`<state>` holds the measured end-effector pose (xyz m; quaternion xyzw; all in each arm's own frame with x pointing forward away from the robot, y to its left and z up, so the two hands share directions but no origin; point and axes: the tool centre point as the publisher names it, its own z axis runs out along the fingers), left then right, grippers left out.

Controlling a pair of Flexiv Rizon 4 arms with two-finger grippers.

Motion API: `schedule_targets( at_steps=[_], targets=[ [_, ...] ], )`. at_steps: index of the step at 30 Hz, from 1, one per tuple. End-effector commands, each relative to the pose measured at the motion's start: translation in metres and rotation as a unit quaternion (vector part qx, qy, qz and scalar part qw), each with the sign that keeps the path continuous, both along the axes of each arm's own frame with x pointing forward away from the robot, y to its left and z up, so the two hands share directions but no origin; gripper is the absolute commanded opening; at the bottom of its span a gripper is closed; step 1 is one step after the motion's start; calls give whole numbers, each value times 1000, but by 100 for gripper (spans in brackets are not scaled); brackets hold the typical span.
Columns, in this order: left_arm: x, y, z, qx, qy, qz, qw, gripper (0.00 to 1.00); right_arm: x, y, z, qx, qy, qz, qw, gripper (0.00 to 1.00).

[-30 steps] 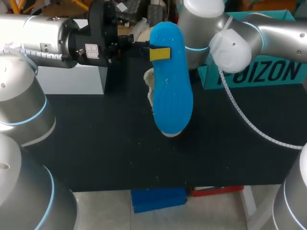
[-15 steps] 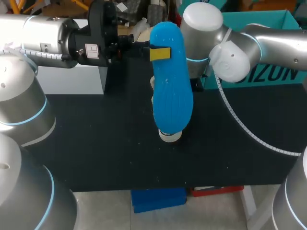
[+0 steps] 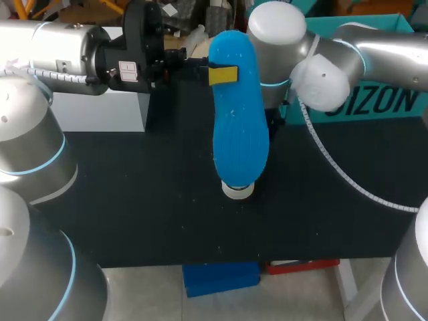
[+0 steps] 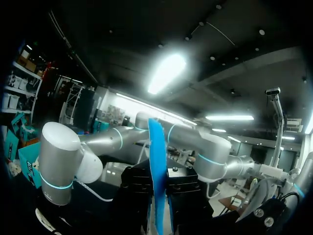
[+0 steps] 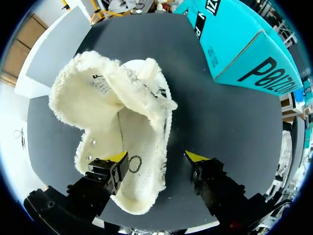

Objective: Take the shoe out of the shoebox, open the shoe tongue, remove and reinsert the insole, then place the shoe into the shoebox

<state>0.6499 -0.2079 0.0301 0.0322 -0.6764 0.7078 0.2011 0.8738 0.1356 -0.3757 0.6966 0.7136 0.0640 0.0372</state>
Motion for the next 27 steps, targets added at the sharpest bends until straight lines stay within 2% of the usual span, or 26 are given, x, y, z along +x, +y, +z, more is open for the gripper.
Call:
schedule_targets(
  at_steps=[1,11,12,13,16,21,24,27],
  targets=[
    [-1,-2,-1,-1,0,3,1000,0,-5,4,12,-17,-5,-4,1000,100],
    [-1,-2,-1,-1,0,3,1000,0,-5,4,12,-17,-5,-4,1000,100],
    [-1,-2,-1,-1,0,3,1000,0,-8,5,15,-13,5,5,1000,100],
    [-1,-2,-1,-1,0,3,1000,0,-11,6,20,4,10,15,1000,100],
    [-1,-2,-1,-1,0,3,1000,0,-18,4,38,134,35,40,990,100],
    [-1,-2,-1,-1,0,3,1000,0,-28,-1,69,219,40,60,973,100],
    [-1,-2,-1,-1,0,3,1000,0,-33,-2,79,283,48,66,956,100],
    [-1,-2,-1,-1,0,3,1000,0,-37,-4,84,361,46,65,929,100]
  ],
)
